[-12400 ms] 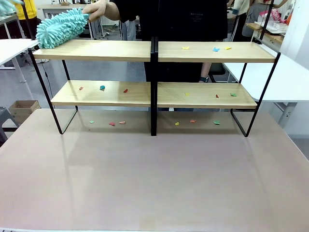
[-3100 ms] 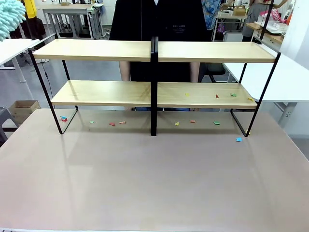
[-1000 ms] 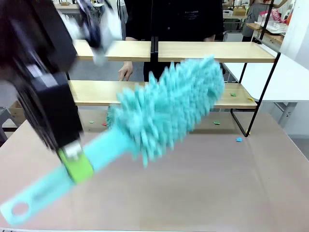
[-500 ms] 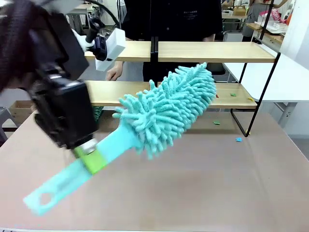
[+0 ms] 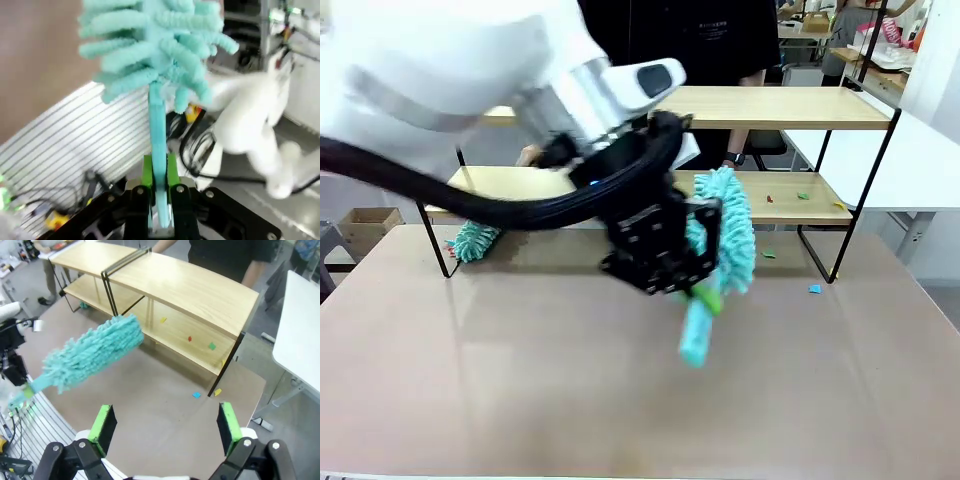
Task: Clean the shelves.
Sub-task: Clean another randomly selected level of the Shelf with the Duster.
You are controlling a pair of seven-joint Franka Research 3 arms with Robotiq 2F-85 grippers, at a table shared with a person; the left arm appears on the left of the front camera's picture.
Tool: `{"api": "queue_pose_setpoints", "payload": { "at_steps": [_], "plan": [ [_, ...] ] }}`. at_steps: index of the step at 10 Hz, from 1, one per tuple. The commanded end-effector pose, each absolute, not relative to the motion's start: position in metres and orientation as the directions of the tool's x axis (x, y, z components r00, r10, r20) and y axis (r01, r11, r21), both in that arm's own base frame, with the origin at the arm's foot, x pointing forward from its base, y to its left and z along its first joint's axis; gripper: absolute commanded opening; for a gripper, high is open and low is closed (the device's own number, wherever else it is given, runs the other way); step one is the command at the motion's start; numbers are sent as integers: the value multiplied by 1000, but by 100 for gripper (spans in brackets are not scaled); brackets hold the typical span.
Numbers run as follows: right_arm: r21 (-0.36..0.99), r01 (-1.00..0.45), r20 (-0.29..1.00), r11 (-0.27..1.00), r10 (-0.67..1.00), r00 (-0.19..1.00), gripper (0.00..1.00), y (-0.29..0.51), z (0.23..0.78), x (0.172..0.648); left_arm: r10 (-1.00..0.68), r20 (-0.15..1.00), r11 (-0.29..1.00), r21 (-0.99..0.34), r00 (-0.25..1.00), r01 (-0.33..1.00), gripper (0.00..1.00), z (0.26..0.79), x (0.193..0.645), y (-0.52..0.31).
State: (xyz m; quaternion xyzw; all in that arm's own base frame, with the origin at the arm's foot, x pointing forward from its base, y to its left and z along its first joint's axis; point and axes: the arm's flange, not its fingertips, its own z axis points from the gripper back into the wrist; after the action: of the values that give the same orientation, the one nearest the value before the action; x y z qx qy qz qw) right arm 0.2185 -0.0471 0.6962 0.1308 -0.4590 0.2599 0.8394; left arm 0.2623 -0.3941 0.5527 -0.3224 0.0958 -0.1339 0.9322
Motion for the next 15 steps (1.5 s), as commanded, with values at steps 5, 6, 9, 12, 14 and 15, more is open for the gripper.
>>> {"api": "queue_pose_setpoints", "payload": {
  "at_steps": [5, 6, 9, 12, 14, 15],
  "plan": [
    [-18, -560, 841, 828, 315, 440, 100, -47, 697, 219, -115, 36, 841, -529, 993, 117, 12, 529, 367, -476],
    [-18, -560, 841, 828, 315, 440, 100, -47, 697, 219, -122, 54, 858, -495, 991, 132, 12, 525, 379, -478],
    [-18, -560, 841, 828, 315, 440, 100, -47, 697, 219, -78, 17, 926, -370, 997, 79, 12, 516, 409, -478],
    [-18, -560, 841, 828, 315, 440, 100, -47, 697, 219, -47, -45, 943, -331, 998, 29, 12, 509, 431, -484],
    [-18, -560, 841, 828, 315, 440, 100, -47, 697, 219, -104, -101, 929, -364, 989, 61, 12, 501, 441, -490],
    [-18, -560, 841, 828, 315, 440, 100, -47, 697, 219, -148, -110, 911, -403, 983, 92, 12, 500, 443, -496]
  ]
}}
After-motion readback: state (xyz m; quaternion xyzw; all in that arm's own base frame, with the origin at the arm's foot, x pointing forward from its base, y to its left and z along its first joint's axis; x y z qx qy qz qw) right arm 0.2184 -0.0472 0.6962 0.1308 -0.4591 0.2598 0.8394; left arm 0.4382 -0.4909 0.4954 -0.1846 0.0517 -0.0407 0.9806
